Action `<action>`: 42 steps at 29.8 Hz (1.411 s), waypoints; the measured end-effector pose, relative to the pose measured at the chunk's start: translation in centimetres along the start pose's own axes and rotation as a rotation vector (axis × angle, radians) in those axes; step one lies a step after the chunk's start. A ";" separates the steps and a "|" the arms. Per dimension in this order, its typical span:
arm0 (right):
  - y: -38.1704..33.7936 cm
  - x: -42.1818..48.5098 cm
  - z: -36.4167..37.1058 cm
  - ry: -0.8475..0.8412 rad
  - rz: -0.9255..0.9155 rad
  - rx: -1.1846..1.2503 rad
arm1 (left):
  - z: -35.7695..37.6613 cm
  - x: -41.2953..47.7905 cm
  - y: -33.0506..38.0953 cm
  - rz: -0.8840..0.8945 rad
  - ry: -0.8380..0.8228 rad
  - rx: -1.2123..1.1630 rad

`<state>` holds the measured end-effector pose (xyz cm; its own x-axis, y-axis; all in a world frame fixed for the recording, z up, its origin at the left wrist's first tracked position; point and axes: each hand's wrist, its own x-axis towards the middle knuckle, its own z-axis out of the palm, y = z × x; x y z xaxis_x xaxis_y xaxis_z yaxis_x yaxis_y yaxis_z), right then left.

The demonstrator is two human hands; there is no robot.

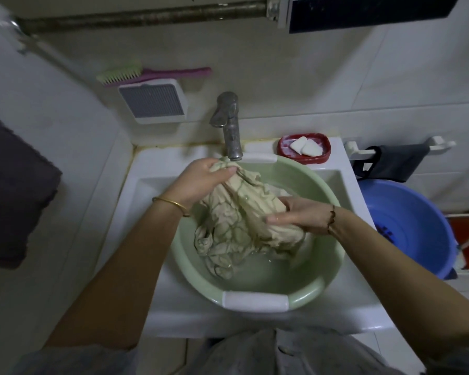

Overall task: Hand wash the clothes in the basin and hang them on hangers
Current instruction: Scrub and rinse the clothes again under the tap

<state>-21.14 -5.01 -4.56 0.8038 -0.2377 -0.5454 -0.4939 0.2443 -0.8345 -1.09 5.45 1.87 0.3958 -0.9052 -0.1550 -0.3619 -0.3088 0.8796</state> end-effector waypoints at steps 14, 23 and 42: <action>-2.1 0.3 0.1 0.517 -0.032 0.367 | 0.6 -0.9 -0.1 -0.064 0.260 -0.199; -7.6 -0.3 4.0 0.143 -0.312 0.611 | 2.7 -0.3 3.2 -0.030 0.055 -0.726; -4.6 -1.5 1.6 0.343 0.051 0.868 | 4.6 -3.7 -7.8 -0.290 0.002 0.227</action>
<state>-19.55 -4.22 0.20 0.5778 -0.4384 -0.6884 0.0061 0.8458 -0.5335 -3.60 9.89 -6.49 0.5111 -0.7698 -0.3823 -0.4122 -0.6098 0.6769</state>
